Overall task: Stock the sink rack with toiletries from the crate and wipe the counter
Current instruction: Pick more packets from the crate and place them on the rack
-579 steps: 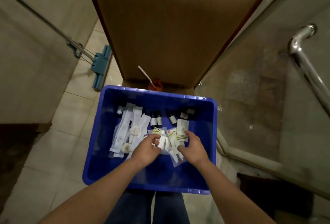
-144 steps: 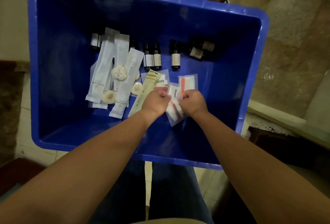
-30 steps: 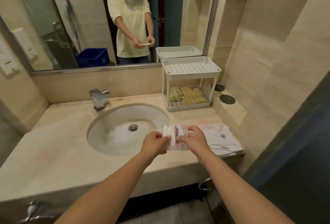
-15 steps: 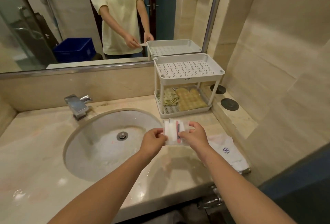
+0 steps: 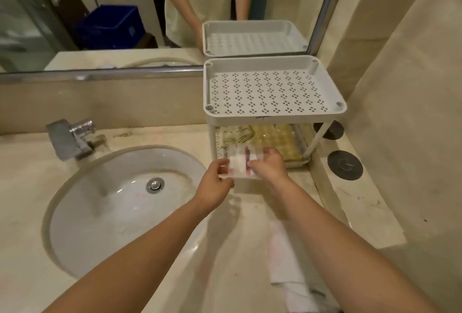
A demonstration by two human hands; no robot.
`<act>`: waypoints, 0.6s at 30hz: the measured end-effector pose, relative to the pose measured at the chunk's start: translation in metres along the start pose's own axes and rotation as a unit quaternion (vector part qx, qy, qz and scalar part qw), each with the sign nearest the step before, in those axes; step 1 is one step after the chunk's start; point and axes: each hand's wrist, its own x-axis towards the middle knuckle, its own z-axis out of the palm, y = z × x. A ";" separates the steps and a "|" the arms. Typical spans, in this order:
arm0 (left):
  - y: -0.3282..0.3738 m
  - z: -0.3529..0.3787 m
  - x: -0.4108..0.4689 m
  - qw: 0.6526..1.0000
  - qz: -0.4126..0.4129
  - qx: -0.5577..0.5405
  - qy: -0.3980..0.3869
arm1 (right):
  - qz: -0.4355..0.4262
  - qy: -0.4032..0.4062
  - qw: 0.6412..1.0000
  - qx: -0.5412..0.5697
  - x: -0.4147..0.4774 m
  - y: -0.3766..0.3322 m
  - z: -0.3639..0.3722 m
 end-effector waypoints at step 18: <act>-0.026 0.019 0.043 0.984 -0.002 0.175 0.002 | 0.007 -0.055 0.988 -0.147 0.092 -0.019 0.041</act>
